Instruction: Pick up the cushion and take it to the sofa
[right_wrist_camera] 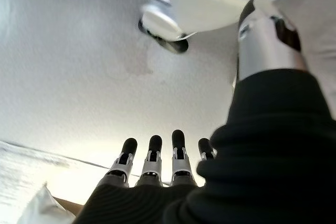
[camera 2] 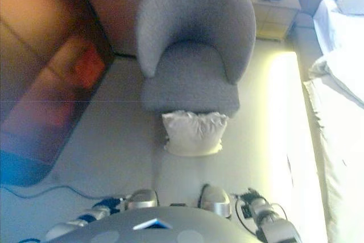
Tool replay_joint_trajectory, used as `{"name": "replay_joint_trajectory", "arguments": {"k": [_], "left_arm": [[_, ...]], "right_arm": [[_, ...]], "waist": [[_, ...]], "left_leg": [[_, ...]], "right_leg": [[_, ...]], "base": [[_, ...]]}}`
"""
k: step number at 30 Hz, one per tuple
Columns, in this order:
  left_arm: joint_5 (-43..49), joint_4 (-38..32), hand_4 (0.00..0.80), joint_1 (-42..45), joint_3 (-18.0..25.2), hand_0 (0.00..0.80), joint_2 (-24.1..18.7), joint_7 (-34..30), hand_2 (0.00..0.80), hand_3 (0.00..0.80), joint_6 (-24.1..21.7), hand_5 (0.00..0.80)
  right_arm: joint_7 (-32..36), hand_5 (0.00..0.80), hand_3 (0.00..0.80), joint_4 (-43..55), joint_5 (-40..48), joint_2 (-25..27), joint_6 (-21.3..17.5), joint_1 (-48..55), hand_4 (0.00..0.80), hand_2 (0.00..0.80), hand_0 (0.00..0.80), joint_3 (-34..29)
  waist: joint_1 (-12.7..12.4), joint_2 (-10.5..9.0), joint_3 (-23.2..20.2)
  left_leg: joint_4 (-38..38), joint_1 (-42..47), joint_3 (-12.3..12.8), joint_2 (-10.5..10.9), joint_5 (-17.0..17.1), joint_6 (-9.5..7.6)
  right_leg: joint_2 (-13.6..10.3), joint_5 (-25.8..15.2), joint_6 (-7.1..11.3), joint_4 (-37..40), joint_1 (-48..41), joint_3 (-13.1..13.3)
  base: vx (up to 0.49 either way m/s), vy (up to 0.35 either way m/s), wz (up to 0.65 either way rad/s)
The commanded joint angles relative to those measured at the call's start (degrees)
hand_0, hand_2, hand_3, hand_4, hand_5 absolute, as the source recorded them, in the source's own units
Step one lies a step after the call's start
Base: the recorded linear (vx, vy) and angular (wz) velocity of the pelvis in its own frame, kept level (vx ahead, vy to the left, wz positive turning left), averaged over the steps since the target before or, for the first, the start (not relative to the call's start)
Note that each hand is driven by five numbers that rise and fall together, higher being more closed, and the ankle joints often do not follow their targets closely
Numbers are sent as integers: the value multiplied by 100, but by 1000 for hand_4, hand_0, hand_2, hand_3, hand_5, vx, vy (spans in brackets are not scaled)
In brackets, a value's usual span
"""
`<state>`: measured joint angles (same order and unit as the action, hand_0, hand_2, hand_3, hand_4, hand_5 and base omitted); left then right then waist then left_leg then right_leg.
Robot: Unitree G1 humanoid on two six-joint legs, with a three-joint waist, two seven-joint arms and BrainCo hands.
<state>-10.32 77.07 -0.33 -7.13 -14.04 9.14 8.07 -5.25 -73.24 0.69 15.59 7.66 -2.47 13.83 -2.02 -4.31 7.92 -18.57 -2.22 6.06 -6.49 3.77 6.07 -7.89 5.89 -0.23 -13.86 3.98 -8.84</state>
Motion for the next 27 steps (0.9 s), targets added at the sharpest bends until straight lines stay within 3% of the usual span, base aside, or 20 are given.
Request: {"name": "replay_joint_trajectory", "arguments": {"k": [1, 4, 9, 14, 18, 21, 24, 27], "left_arm": [[50, -56, 0, -1, -3, 0, 99, 26, 0, 0, -53, 0], [192, -70, 0, 90, -64, 0, 117, 5, 0, 0, -69, 0], [-165, -8, 0, 191, -50, 0, 184, 65, 0, 0, 61, 0], [-133, 35, 0, 257, -37, 0, 206, 102, 0, 0, 91, 0], [0, 56, 0, 250, -19, 0, 189, 61, 0, 0, 130, 0], [76, 12, 0, 136, -85, 0, 115, 50, 0, 0, 150, 0], [88, -58, 0, 39, -182, 0, -25, -2, 0, 0, 184, 0], [157, -77, 0, -70, -218, 0, -152, -70, 0, 0, 241, 0]], "right_arm": [[14, 0, 0, -76, 22, 66, 11, -153, 0, 0, 0, 52], [15, 0, 0, -132, -113, 83, -41, -89, 0, 0, 0, -15], [48, 0, 0, -282, -257, 57, -26, -38, 0, 0, 0, 32], [25, 0, 0, -371, -280, 27, 20, -7, 0, 0, 0, 51], [20, 0, 0, -391, -328, -35, 22, -31, 0, 0, 0, -22], [52, 0, 0, -341, -325, -72, 18, -45, 0, 0, 0, -77], [-59, 0, 0, -272, -199, -131, 47, -50, 0, 0, 0, -101], [-177, 0, 0, -186, -33, -127, 66, -54, 0, 0, 0, -147]], "waist": [[-161, 26, 194], [-273, 260, 115], [-502, 397, -17], [-592, 506, -134], [-615, 465, -239], [-629, 331, -305], [-609, 191, -404], [-567, 221, -474]], "left_leg": [[-39, -407, 152, 162, -419, -360], [1115, -544, 360, 136, 100, -164], [2043, -669, 228, 105, 722, -16], [2094, -760, 230, -41, 746, 8], [1795, -856, 260, -7, 393, -174], [1270, -1068, 302, 175, 99, -420], [1234, -941, 182, 445, -90, -726], [1379, -668, 145, 561, -226, -875]], "right_leg": [[352, -120, 166, 1112, -1328, 201], [561, 127, 230, 1349, -1829, 361], [618, 489, 235, 1499, -2469, 709], [562, 935, 226, 1298, -2700, 830], [328, 1098, 349, 966, -2745, 819], [83, 846, 543, 526, -2689, 759], [-144, -76, 919, -328, -2364, 770], [-241, -743, 1026, -1260, -1892, 708]], "base": [[252, 53, -35], [296, 61, -22], [400, 66, 6], [387, 76, -21], [379, 140, -39], [301, 129, -45], [326, 126, -3], [301, 110, 8]]}}
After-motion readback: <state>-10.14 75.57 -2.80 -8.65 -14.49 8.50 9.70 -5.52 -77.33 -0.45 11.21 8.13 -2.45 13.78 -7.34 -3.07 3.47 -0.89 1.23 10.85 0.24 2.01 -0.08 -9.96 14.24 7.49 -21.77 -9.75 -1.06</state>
